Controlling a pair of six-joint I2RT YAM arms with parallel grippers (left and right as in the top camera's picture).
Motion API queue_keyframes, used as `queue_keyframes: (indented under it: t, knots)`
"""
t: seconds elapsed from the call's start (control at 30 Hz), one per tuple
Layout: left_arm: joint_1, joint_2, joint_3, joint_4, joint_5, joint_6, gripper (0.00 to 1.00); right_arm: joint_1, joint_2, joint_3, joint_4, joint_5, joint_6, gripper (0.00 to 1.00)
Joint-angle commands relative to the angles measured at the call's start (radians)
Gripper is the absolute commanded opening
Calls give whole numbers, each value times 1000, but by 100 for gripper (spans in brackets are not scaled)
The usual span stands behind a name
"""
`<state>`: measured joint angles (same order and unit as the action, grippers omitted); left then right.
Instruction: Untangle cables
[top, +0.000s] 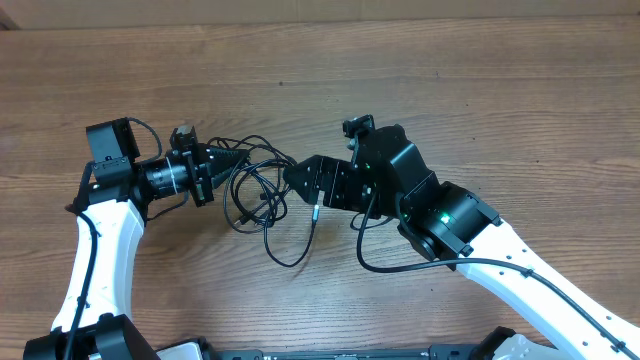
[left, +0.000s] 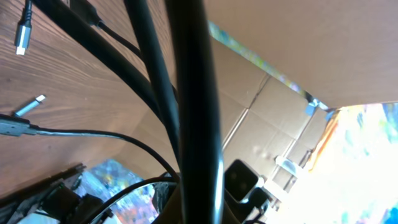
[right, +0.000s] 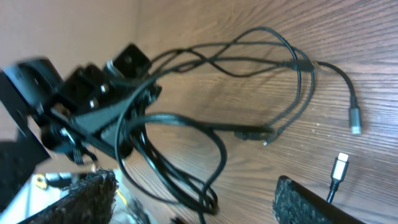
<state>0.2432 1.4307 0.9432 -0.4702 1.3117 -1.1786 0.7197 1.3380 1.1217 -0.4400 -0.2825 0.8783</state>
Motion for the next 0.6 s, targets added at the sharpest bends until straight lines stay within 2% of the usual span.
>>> queue_keyframes:
  t: [0.0, 0.27, 0.57]
  knots:
    - [5, -11, 10, 5, 70, -41, 4, -3, 17, -1, 9, 31, 65, 80]
    - [5, -11, 10, 38, 76, -86, 4, -2, 119, -1, 62, -80, 121, 64]
    - [5, -11, 10, 64, 18, -95, 5, -2, 147, -1, 65, -93, 124, 63]
